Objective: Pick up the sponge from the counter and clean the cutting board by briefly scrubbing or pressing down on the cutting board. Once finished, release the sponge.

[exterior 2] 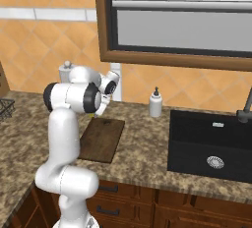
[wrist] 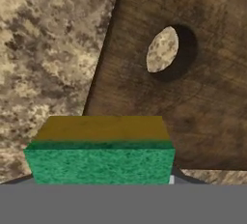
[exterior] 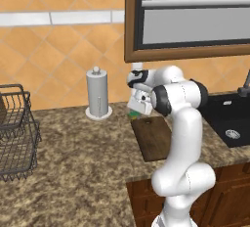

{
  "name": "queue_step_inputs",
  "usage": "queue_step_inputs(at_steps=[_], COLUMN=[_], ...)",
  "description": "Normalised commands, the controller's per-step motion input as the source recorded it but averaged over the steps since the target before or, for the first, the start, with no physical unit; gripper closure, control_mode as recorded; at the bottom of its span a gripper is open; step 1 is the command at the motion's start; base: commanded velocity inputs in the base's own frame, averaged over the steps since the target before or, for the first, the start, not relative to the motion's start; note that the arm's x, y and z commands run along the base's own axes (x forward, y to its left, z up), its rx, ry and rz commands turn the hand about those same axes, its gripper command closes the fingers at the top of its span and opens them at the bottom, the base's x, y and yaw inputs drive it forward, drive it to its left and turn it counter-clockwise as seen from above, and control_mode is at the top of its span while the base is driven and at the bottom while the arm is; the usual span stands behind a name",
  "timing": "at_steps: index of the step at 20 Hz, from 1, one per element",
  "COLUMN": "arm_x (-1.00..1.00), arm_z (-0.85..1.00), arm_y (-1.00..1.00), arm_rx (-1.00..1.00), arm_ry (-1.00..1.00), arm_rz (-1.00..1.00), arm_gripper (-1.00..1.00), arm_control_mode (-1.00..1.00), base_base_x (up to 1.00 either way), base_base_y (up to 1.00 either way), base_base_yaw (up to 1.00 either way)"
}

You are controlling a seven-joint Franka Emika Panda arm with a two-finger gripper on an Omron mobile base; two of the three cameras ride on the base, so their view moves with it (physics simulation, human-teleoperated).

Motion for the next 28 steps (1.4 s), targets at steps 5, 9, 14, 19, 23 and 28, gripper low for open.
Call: queue_step_inputs(at_steps=[5, 9, 14, 19, 23, 28], arm_x=[-0.18, -0.04, -0.68, -0.94, -0.07, -0.03], arm_z=[-0.63, -0.58, -0.41, -0.41, -0.29, 0.0], arm_y=[0.01, 0.1, 0.07, 0.04, 0.09, 0.0], arm_rx=[0.05, 0.0, 0.0, 0.0, 0.0, 0.0], arm_ry=[-0.08, -0.04, -0.04, -0.13, -0.15, -0.17], arm_rz=[-0.24, -0.26, -0.24, -0.22, -0.12, -0.06], arm_gripper=[1.0, 1.0, 1.0, 1.0, 1.0, 1.0], arm_control_mode=[-1.0, -1.0, -1.0, -1.0, -1.0, -1.0], base_base_x=[0.0, 0.0, 0.0, 0.0, 0.0, 0.0], base_base_y=[0.0, 0.0, 0.0, 0.0, 0.0, 0.0], base_base_yaw=[0.0, 0.0, 0.0, 0.0, 0.0, 0.0])
